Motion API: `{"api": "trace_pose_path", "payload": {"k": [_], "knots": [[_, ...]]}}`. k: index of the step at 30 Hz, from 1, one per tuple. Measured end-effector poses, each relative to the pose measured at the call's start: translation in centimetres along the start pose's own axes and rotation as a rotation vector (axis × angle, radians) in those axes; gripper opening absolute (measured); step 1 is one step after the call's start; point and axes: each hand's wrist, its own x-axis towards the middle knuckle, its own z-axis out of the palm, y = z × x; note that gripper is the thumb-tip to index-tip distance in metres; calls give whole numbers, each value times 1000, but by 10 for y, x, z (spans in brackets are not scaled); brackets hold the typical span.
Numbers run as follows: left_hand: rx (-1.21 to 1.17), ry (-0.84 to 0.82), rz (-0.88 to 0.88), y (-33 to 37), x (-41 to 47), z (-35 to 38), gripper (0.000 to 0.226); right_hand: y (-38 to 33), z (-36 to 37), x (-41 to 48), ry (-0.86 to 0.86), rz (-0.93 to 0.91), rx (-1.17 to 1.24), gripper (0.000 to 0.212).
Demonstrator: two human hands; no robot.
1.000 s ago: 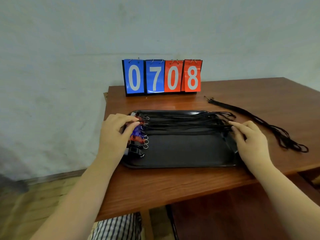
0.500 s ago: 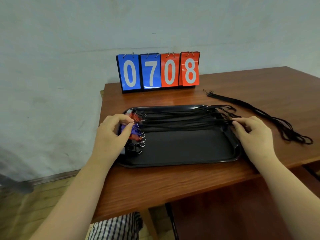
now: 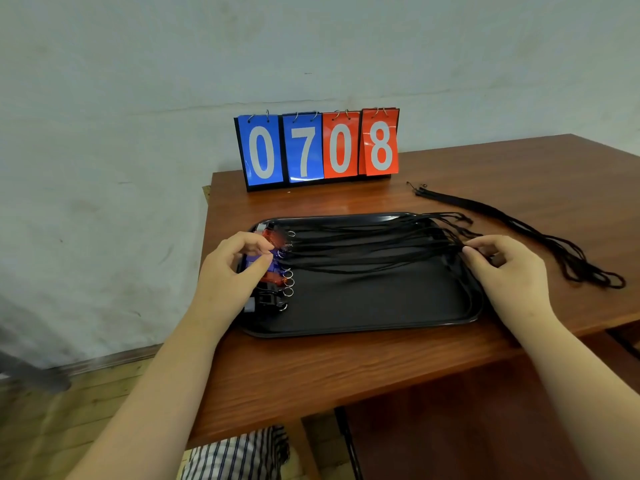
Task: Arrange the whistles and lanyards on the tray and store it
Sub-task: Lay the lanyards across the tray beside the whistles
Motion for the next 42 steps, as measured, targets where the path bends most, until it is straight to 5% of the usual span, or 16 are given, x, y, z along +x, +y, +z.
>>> {"api": "trace_pose_path", "payload": {"k": [42], "knots": [[-15, 64, -66, -6, 5, 2, 15, 3, -1, 2, -81, -70, -15, 9]]}}
